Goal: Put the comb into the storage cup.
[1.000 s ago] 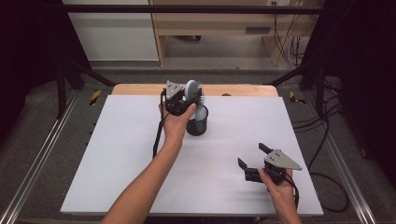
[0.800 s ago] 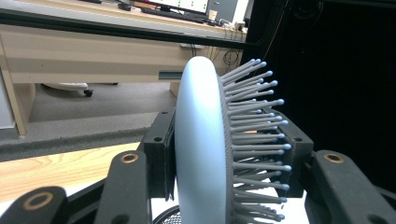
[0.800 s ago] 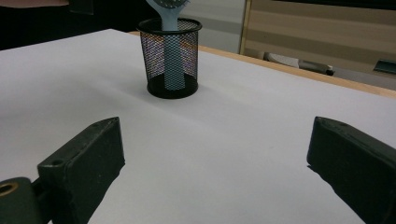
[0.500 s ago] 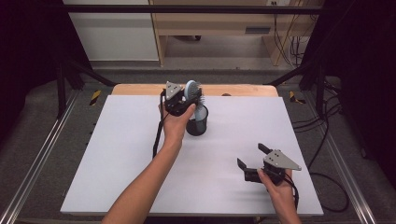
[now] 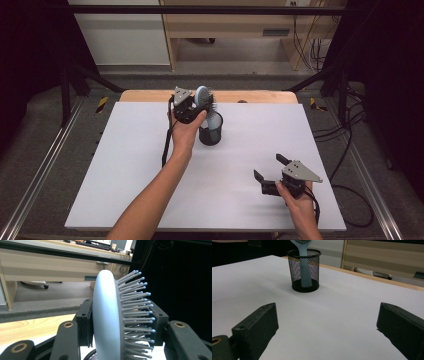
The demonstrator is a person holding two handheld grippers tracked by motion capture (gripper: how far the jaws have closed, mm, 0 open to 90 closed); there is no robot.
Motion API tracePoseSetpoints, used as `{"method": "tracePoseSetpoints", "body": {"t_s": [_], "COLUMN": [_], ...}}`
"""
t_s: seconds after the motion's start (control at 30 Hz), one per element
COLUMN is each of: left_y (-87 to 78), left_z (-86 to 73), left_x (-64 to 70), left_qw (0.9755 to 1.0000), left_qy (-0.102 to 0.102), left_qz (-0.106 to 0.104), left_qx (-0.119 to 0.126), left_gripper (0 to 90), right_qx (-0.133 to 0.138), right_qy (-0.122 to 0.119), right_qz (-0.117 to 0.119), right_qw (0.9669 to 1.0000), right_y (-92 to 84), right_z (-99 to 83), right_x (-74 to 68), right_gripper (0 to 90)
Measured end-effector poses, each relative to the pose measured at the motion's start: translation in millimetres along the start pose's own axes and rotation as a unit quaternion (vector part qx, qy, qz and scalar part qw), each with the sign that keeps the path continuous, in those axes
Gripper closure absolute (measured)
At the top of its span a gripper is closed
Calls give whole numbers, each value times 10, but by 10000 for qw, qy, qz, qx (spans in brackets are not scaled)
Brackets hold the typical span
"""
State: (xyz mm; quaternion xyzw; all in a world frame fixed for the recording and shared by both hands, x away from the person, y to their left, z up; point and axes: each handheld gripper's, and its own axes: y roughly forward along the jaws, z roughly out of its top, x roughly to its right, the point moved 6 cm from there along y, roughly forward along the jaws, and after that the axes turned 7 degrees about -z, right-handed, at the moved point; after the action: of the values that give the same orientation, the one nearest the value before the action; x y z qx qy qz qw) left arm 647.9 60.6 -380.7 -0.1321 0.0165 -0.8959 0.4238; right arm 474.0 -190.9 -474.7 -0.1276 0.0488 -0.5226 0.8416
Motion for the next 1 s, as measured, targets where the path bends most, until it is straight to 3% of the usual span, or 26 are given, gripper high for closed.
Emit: {"method": "tracePoseSetpoints", "body": {"t_s": [0.5,1.0], "left_y": [-74,-107], "left_z": [-12,-27], "left_x": [-163,-242], "left_qw": [9995,9991], "left_qy": [-303,-416], "left_qz": [0,9], "left_qx": [0,3], "left_gripper": [481,472], "right_qx": [-7,-18], "right_qy": [-11,-25], "right_qz": [18,44], "right_qw": [10000,10000], "right_y": [7,12], "right_z": [-3,-8], "right_x": [-14,-24], "right_gripper": [38,37]}}
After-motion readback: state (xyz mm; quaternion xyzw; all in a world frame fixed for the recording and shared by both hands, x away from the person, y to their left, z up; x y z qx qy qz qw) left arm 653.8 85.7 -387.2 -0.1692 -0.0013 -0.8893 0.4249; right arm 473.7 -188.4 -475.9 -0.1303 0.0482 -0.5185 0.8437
